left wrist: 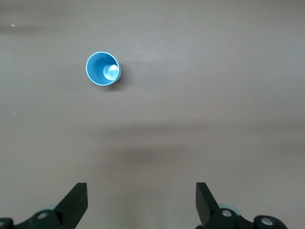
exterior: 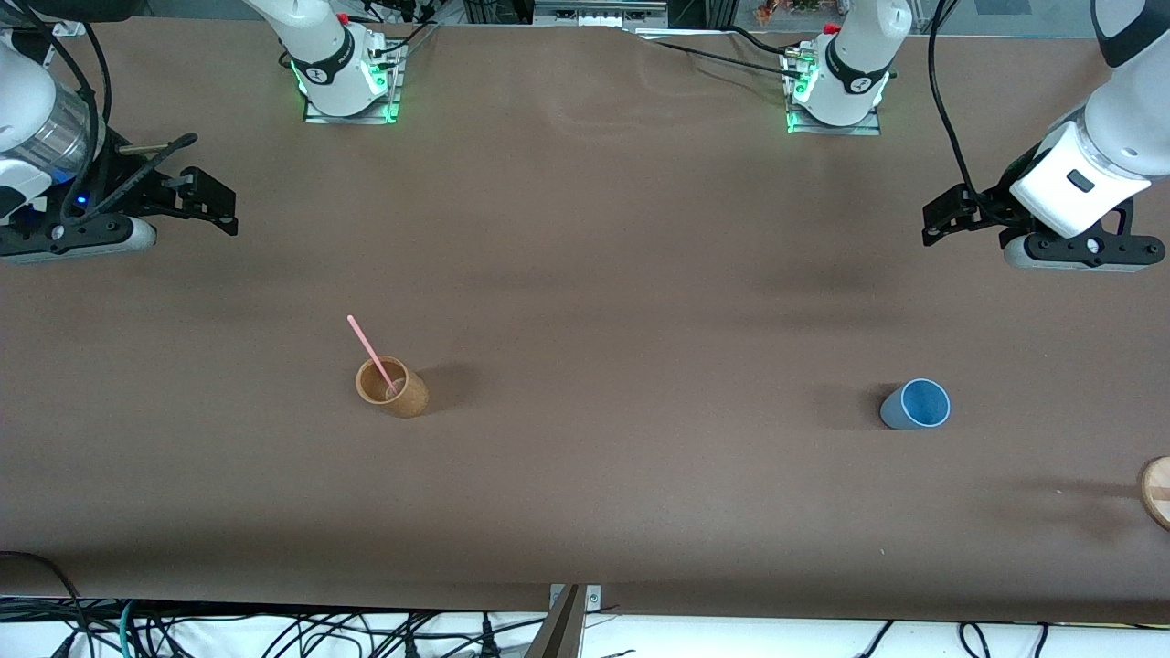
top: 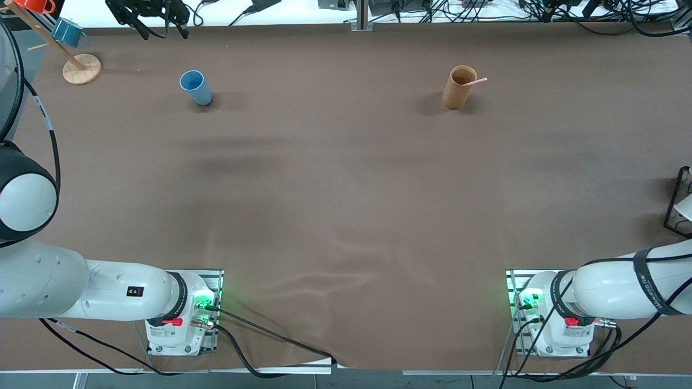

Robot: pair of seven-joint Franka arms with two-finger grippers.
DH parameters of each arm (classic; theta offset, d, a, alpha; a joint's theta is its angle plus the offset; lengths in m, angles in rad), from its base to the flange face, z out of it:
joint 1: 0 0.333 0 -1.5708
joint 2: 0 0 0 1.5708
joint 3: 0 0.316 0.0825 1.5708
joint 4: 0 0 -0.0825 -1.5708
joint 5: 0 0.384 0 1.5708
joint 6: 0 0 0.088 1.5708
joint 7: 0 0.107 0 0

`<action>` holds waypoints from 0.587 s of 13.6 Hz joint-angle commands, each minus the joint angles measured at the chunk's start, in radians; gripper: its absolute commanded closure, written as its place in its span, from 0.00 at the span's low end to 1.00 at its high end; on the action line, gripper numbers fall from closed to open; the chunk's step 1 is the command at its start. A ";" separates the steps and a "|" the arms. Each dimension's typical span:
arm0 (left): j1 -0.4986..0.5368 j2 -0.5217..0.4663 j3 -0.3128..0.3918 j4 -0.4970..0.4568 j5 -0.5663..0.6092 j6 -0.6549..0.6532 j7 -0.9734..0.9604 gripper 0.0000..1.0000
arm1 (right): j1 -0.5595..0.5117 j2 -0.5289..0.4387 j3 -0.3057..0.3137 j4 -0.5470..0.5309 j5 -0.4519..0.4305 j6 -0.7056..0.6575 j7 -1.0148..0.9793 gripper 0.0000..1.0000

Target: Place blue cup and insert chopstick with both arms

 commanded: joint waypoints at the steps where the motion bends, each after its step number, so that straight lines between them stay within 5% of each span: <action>1: -0.009 0.015 0.003 0.032 0.032 -0.020 -0.007 0.00 | -0.007 -0.011 0.004 -0.014 0.016 0.001 -0.015 0.00; 8: -0.008 0.013 0.003 0.032 0.028 -0.022 -0.007 0.00 | -0.007 -0.006 0.004 -0.020 0.021 0.018 -0.053 0.00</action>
